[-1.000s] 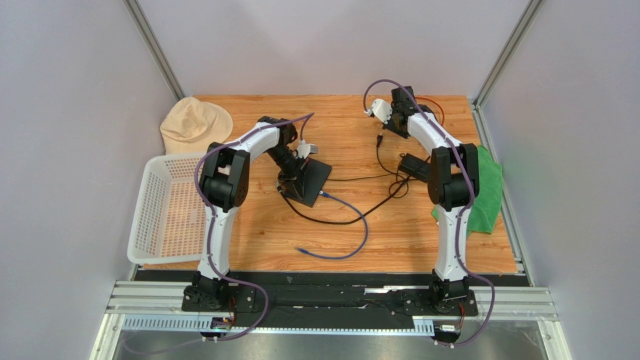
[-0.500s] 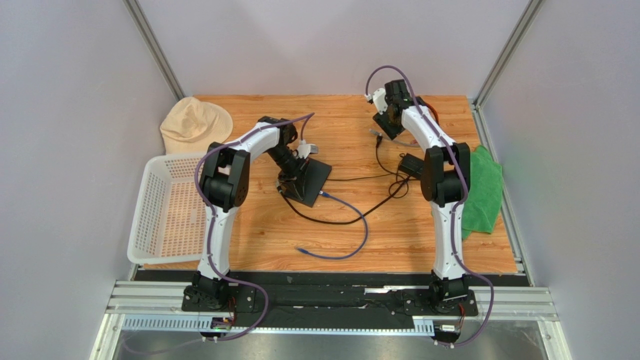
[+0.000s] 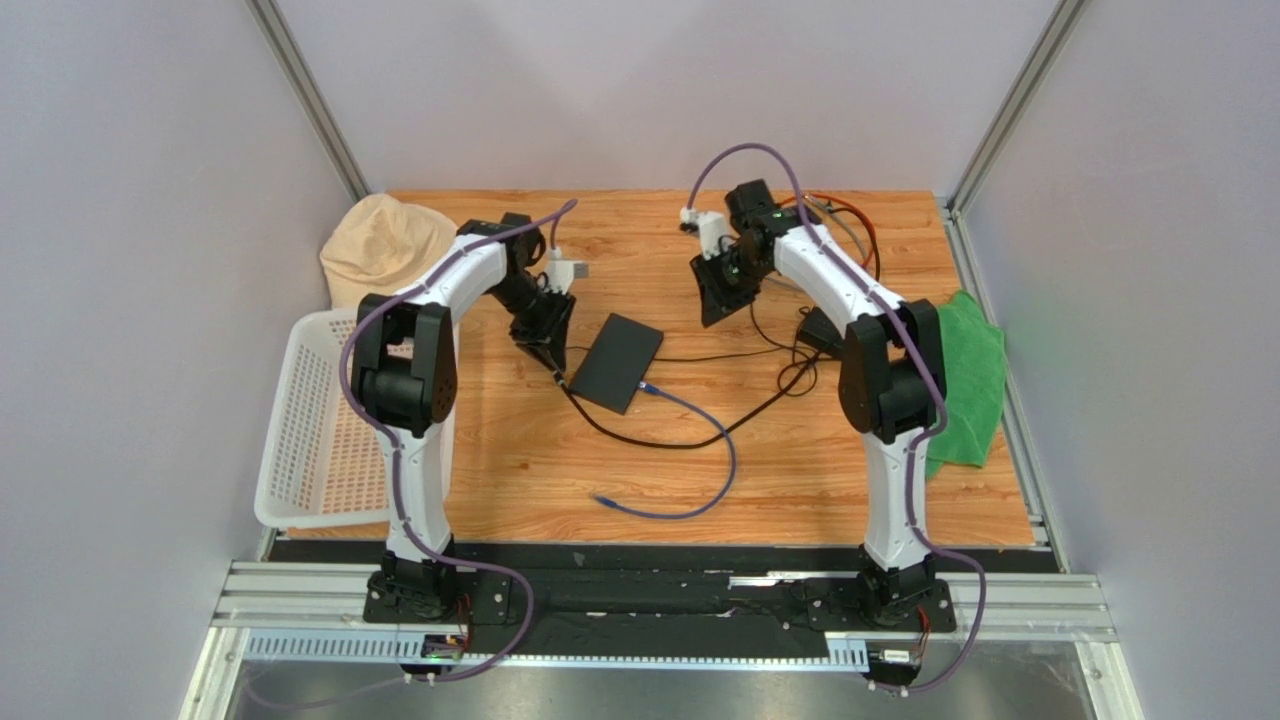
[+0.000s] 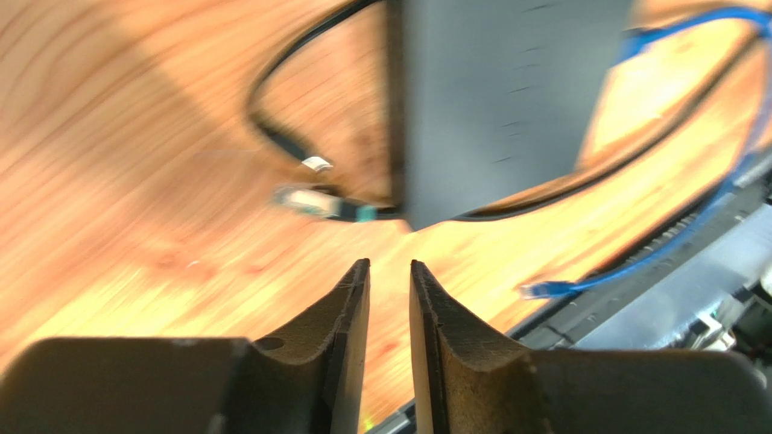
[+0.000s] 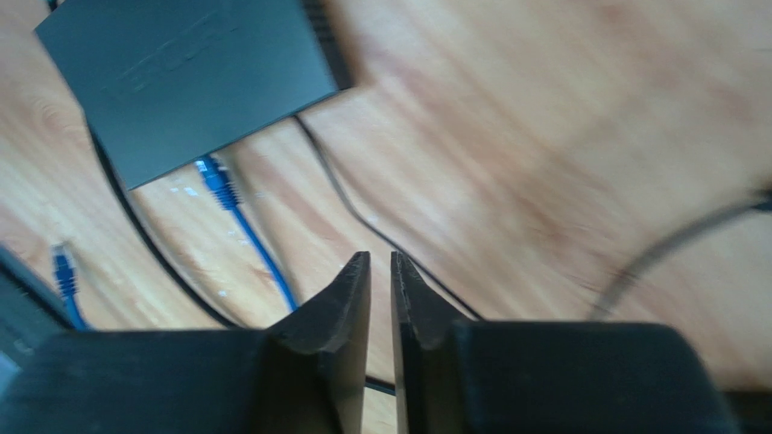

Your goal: Pull the plug from the switch port

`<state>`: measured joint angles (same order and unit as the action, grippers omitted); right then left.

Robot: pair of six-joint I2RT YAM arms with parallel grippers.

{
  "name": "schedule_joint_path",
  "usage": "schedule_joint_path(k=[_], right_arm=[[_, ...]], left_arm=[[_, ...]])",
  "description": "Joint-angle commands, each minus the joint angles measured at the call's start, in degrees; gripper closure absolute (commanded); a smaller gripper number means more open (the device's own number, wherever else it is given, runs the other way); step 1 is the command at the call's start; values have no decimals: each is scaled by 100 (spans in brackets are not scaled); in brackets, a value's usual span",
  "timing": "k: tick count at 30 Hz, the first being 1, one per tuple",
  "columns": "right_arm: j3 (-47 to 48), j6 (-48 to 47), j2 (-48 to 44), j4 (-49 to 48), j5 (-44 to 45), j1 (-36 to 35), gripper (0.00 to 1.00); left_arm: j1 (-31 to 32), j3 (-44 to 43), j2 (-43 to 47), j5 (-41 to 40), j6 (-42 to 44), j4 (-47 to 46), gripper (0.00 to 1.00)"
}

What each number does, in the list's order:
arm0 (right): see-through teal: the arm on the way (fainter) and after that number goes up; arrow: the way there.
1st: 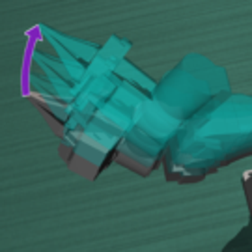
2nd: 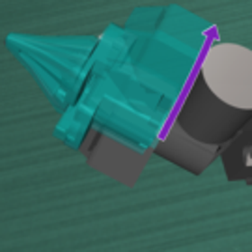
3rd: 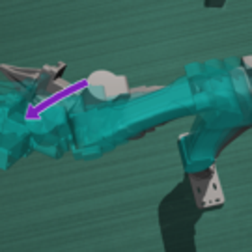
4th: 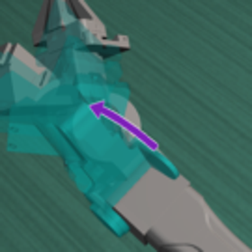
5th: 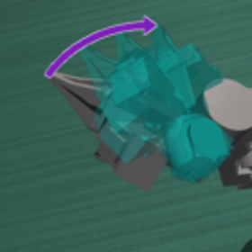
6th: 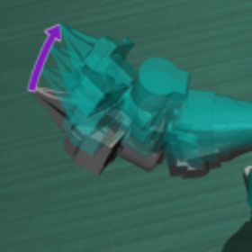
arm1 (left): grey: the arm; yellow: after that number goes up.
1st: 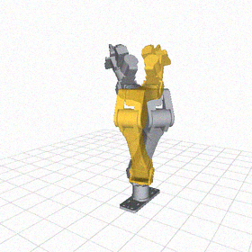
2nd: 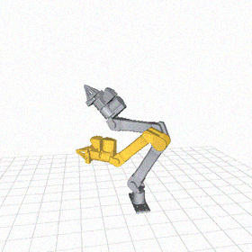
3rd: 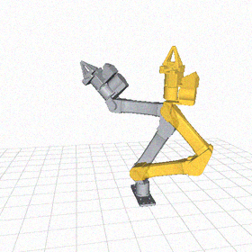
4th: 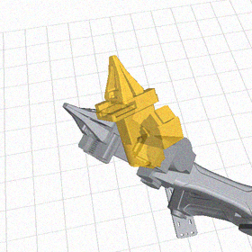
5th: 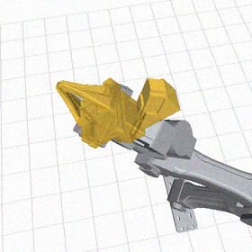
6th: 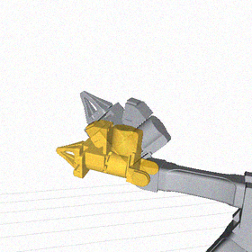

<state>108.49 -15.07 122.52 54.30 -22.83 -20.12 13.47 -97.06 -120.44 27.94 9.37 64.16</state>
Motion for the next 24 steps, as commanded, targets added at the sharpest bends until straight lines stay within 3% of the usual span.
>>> schedule_joint_path(k=[1, 7, 14, 24], right_arm=[[-231, 347, 360, 169, -417, -430, 87], [-197, 487, 720, 19, -337, -703, 93], [164, 488, 1019, -25, -196, -765, 94], [155, 628, 1107, -95, -327, -765, 94]], left_arm=[[23, 590, 134, -517, 13, -306, 73], [67, 574, 30, -720, -49, -440, 83], [164, 170, -269, -176, 135, -141, 91], [471, 143, -567, 579, 109, -71, 92]])
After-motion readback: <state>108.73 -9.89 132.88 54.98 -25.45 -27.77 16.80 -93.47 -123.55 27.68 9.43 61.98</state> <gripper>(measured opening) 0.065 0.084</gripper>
